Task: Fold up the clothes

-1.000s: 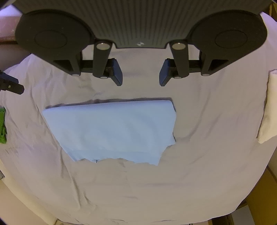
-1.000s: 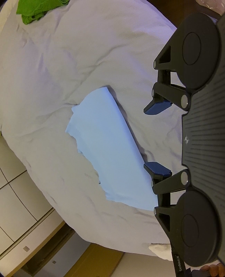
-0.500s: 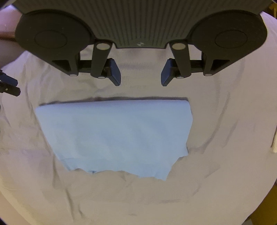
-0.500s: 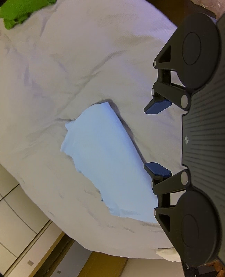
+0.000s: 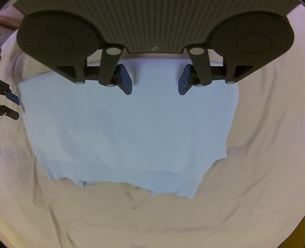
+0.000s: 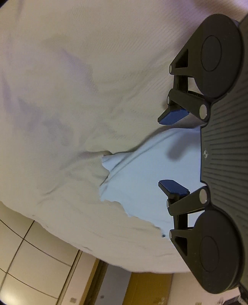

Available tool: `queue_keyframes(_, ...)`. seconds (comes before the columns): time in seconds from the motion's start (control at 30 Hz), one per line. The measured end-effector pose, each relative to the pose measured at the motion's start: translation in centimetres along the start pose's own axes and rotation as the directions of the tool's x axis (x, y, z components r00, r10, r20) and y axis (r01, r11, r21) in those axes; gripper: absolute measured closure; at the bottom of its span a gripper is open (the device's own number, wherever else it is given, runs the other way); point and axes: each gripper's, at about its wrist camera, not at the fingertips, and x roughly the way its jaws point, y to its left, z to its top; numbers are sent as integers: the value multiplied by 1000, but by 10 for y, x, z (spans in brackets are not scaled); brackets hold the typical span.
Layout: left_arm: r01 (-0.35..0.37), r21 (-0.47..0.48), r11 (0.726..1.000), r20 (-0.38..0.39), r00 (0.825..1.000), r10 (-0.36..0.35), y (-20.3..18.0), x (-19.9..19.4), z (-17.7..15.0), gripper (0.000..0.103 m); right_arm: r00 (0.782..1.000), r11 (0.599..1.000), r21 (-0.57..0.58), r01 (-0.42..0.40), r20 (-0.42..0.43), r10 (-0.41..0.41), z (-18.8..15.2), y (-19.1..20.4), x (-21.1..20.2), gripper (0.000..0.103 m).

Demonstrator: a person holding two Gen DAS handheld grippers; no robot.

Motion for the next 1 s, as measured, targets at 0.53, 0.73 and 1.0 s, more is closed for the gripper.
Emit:
queue_keyframes(0.53,50,-112,992,-24,998,-53,35,31,19,51,967,967,132,-218,-103,232,3,-44,46,54)
queue_keyframes(0.73,125,-133,983,-16,992,-129,64,42,21,54,981,977,144,-156,-95,171,-12,-27,53,80)
queue_keyframes(1.0,230,-72,971,16,973,-229,107,41,18,75,965,957,-136,257,94,-245,-47,84,28,90)
